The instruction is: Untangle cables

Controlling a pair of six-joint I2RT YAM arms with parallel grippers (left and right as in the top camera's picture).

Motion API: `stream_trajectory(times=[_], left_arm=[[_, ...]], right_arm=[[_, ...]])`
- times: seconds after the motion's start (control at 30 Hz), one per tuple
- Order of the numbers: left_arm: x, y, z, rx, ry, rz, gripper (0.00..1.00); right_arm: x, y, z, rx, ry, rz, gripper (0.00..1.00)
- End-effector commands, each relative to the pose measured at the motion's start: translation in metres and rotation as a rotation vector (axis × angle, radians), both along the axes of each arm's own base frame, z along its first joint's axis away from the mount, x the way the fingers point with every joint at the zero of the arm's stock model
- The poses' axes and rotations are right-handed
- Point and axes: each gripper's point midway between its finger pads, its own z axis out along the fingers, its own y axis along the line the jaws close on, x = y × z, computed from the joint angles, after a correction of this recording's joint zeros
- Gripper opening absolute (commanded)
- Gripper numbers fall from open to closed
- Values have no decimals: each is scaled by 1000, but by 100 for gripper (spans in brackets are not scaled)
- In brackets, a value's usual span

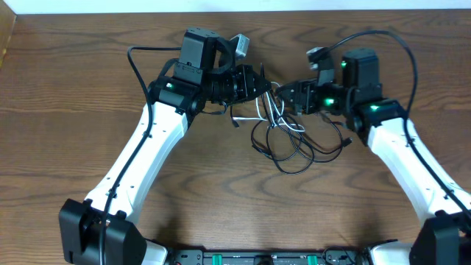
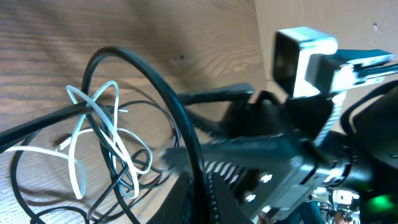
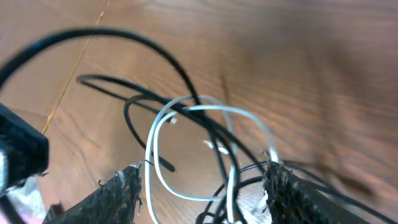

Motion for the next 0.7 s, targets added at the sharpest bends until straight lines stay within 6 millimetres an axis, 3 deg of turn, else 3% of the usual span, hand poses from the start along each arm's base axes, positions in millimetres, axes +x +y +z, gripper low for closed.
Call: stream_trajectory(times=[0.0,0.23,0.37,0.43,0.5,0.57,0.67], left_arm=[[-2,-1,22,-39,-35,-14,7],[-1,-1,22,-39,-39,-13,7],[3,1,20,-20,-46,10,8],[8,5,17,4,-55,40,7],[17,14,10,61,-69,105,8],[25,25,0,129,-71,170,7],[31,43,-14,229,-63,254,8]], right_arm=[[-3,18,2,15,-10,53,62],[-1,37,-19,30,42,77,56],[0,41,-20,32,33,83,41],[1,41,-19,33,29,83,29],[5,35,-16,33,18,65,9],[8,27,-10,37,3,46,1],[13,13,7,48,-36,12,1]])
